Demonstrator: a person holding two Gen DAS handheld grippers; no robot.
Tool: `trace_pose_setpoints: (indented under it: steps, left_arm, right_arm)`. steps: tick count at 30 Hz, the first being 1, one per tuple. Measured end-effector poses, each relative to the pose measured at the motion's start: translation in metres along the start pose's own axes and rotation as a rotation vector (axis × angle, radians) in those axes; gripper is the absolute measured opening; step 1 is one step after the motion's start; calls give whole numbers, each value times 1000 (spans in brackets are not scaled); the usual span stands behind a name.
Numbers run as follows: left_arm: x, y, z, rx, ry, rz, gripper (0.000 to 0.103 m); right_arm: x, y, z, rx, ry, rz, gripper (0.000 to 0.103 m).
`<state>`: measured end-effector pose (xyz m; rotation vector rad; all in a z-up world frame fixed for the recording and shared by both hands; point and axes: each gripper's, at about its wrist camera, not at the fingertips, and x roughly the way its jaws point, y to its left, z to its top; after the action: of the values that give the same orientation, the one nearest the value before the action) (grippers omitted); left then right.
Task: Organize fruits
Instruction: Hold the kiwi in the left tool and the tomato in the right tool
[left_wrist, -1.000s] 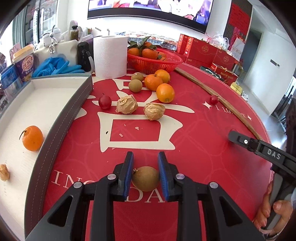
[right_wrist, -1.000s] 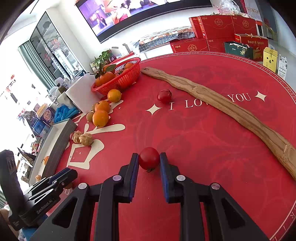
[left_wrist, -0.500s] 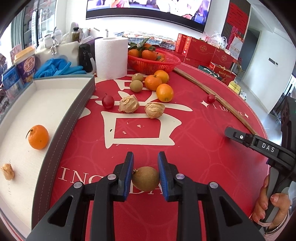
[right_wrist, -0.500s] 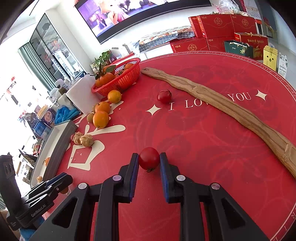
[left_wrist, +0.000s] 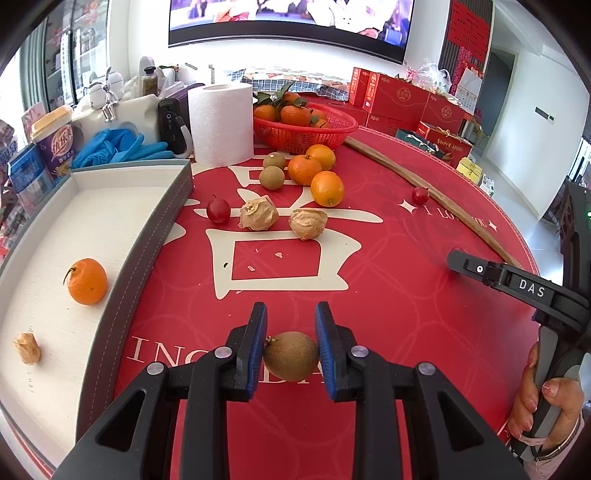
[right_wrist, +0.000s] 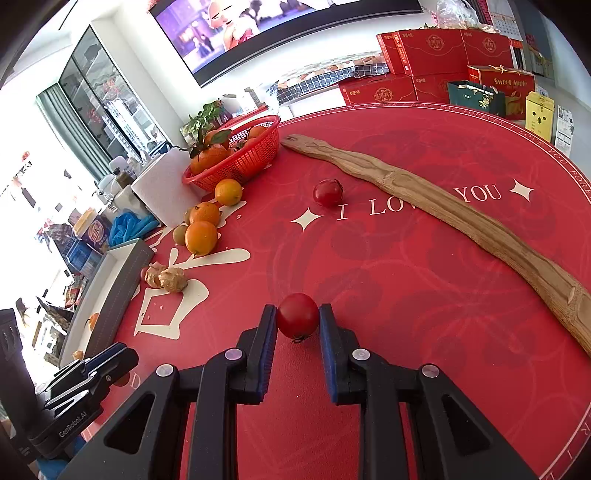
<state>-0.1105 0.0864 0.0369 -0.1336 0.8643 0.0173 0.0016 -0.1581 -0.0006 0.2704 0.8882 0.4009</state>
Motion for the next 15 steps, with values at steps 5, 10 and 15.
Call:
trace_pose_setpoints:
  steps: [5,10,15]
  left_arm:
    - [-6,0,1,13,-16,14,29]
    - [-12,2,4,13,-29,17,29]
    - [-19,8,6,5,-44,22,29]
  right_arm:
    - [0,0,0,-1,0,-1,24]
    - [0,0,0,-1,0,-1,24]
    - [0,0,0,-1,0,-1,24]
